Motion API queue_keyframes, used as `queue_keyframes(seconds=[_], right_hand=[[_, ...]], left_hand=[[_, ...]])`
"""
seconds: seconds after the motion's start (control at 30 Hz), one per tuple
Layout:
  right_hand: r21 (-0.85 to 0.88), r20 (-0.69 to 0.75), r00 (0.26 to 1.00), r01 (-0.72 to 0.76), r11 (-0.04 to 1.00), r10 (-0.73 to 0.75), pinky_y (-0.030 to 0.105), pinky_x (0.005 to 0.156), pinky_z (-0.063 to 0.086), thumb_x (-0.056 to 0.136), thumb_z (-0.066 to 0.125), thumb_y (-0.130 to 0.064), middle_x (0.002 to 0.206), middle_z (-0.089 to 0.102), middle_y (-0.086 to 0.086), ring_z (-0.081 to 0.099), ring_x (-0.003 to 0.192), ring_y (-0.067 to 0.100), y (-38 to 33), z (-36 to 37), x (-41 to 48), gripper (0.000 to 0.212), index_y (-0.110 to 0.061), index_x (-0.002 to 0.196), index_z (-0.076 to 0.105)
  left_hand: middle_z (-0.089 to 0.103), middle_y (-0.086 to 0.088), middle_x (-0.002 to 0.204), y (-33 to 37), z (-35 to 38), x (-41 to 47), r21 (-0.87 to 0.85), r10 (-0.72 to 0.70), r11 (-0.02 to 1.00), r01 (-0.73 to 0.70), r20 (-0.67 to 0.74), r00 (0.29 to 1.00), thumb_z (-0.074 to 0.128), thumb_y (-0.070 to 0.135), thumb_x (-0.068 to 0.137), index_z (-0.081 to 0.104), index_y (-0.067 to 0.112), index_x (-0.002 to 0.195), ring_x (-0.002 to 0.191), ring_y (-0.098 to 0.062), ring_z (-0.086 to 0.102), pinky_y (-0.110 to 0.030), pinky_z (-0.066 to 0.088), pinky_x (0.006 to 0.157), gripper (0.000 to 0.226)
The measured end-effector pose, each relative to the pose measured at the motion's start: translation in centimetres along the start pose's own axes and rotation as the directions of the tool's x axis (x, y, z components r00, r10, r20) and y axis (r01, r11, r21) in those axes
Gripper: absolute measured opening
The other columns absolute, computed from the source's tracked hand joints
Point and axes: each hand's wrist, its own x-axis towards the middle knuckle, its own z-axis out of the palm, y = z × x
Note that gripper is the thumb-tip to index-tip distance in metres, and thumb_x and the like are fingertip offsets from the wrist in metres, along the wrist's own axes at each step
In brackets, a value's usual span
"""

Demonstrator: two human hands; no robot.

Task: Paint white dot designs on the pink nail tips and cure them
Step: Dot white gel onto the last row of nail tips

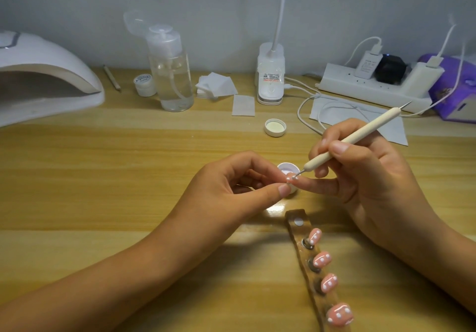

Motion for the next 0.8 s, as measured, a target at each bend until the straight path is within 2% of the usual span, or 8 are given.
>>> queue_keyframes(seconds=[0.2,0.33,0.43,0.5,0.57,0.63,0.73,0.8], right_hand=[[-0.002,0.0,1.0,0.003,1.0,-0.003,0.035,0.064,0.058,0.082,0.056,-0.012,0.07,0.056,0.003,0.056,0.063,0.008,-0.1,0.1,0.0,0.014,-0.018,0.072,0.063],[-0.004,0.029,0.999,0.019,1.0,-0.019,0.035,0.066,0.058,0.079,0.062,-0.016,0.072,0.056,0.003,0.057,0.064,0.008,0.1,-0.2,0.0,0.004,-0.018,0.075,0.063],[-0.042,0.012,0.996,0.084,0.996,-0.083,0.042,0.077,0.058,0.082,0.058,-0.021,0.072,0.057,0.0,0.059,0.067,0.009,0.1,-0.6,0.1,0.006,-0.02,0.078,0.063],[-0.184,-0.026,0.986,0.159,0.97,-0.166,0.045,0.087,0.054,0.084,0.058,-0.022,0.075,0.061,-0.004,0.061,0.072,0.011,-0.1,-0.9,0.2,0.005,-0.023,0.081,0.062],[-0.369,-0.035,0.971,0.207,0.906,-0.236,0.029,0.081,0.053,0.088,0.06,-0.02,0.077,0.062,-0.006,0.061,0.074,0.011,-0.1,-1.2,0.3,0.003,-0.021,0.086,0.059],[-0.505,-0.007,0.972,0.198,0.84,-0.234,0.021,0.074,0.05,0.09,0.057,-0.017,0.079,0.06,-0.003,0.061,0.075,0.01,0.1,-1.2,0.5,0.003,-0.019,0.087,0.056],[-0.672,0.063,0.981,0.179,0.718,-0.185,0.029,0.072,0.047,0.091,0.054,-0.021,0.081,0.057,0.001,0.056,0.077,0.018,0.4,-0.9,0.4,0.006,-0.016,0.087,0.055],[-0.738,0.096,0.98,0.189,0.648,-0.176,0.035,0.072,0.045,0.091,0.053,-0.023,0.081,0.056,-0.002,0.053,0.078,0.023,0.4,-0.8,0.3,0.008,-0.016,0.087,0.055]], left_hand=[[0.071,0.007,0.076,0.0,0.0,0.0,0.005,-0.002,1.0,0.002,-0.002,1.0,0.076,0.025,0.073,0.072,0.031,0.077,0.07,-0.001,0.061,-0.01,0.045,0.062,0.008],[0.071,0.007,0.077,0.0,-0.1,0.0,0.005,-0.006,1.0,0.006,0.0,1.0,0.076,0.026,0.073,0.072,0.03,0.078,0.07,-0.001,0.062,-0.011,0.046,0.063,0.007],[0.072,0.006,0.077,0.0,0.0,0.0,-0.012,-0.011,1.0,0.011,-0.004,1.0,0.075,0.025,0.073,0.073,0.028,0.078,0.07,0.0,0.061,-0.011,0.046,0.063,0.006],[0.071,0.007,0.077,0.0,0.1,0.0,-0.014,-0.013,1.0,0.013,-0.004,1.0,0.075,0.024,0.073,0.073,0.027,0.077,0.069,0.0,0.06,-0.01,0.045,0.062,0.006],[0.071,0.009,0.075,0.0,0.1,0.0,-0.025,-0.011,1.0,0.011,0.001,1.0,0.075,0.022,0.073,0.072,0.027,0.076,0.068,0.0,0.059,-0.009,0.044,0.061,0.006],[0.071,0.01,0.074,0.1,0.2,0.0,-0.028,-0.006,1.0,0.006,0.002,1.0,0.075,0.022,0.073,0.072,0.027,0.075,0.067,0.001,0.058,-0.009,0.044,0.061,0.006],[0.071,0.01,0.074,0.1,0.2,0.0,-0.016,-0.003,1.0,0.003,0.005,1.0,0.075,0.023,0.073,0.072,0.027,0.075,0.067,0.001,0.058,-0.01,0.044,0.061,0.006],[0.071,0.008,0.075,0.0,0.1,0.0,-0.003,-0.006,1.0,0.006,0.002,1.0,0.075,0.024,0.073,0.071,0.027,0.075,0.068,-0.001,0.059,-0.012,0.046,0.062,0.006]])
